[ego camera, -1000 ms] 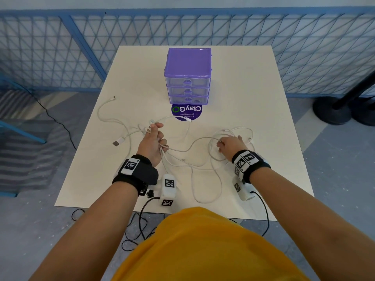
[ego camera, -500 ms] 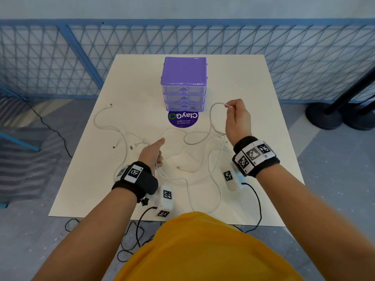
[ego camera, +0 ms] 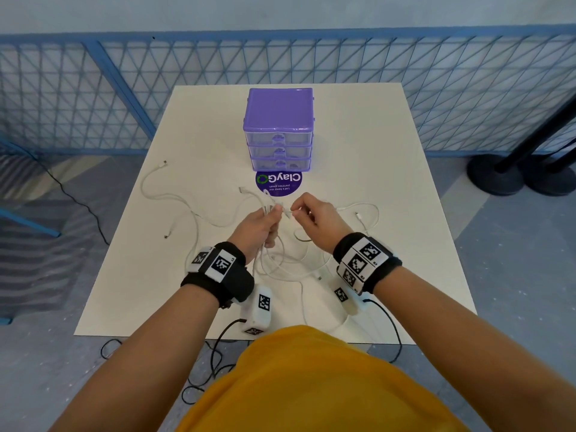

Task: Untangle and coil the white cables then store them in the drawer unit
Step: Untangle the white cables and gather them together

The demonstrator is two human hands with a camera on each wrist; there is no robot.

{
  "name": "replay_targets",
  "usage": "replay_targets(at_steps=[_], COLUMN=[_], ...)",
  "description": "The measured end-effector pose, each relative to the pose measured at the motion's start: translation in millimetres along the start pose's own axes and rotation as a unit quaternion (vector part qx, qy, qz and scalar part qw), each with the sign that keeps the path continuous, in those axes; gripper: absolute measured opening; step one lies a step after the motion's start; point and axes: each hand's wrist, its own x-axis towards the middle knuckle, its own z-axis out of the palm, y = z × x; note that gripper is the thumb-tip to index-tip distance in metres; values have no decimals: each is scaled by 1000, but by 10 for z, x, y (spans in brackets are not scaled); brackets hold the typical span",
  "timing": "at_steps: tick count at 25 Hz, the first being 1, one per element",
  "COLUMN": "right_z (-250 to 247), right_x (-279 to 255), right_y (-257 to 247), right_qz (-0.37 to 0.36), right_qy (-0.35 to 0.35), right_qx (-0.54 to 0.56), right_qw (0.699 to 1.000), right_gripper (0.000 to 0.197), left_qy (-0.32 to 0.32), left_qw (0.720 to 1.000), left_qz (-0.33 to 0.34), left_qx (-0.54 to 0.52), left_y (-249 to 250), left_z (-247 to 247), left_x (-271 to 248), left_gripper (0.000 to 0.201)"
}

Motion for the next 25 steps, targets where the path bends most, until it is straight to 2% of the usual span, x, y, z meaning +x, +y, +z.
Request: replay_targets(at_steps=[3,6,9,11,14,16,19,25], right_z=[-142,-362,-571,-663,-774,-860,-964,-988], right_x=[-58,-188,-304,-325,-224,-100,36,111], right_y=[202,615,958,1002,863,687,408,190], right_qz=[57,133,204,230,222,198,155,122], right_qy=[-68,-92,-58,9,142,186,193,178], right_qx=[-57,-108,-140,-131,-34,94,258,313], right_qw=[994,981,967,964,964,958,934,925], right_gripper=[20,20,18,17,19,23,33,32], left_qy=[53,106,129,136,151,153,145,147], left_qw=[993,974,964,964,969,974,978,983], left_qz=[21,36,47,43,11,-9,-20,-28], left_qx=[-101,-196,-228,-223,-197,-169,-149,-110], left_y=[43,142,171,124,21,-28,-56,-6], left_z=[-147,-341,-485,-501,-454,-401,-315,-246], left_x=[32,49,52,68,100,97,85,73], left_gripper=[35,38,39,39,39,37,34,20])
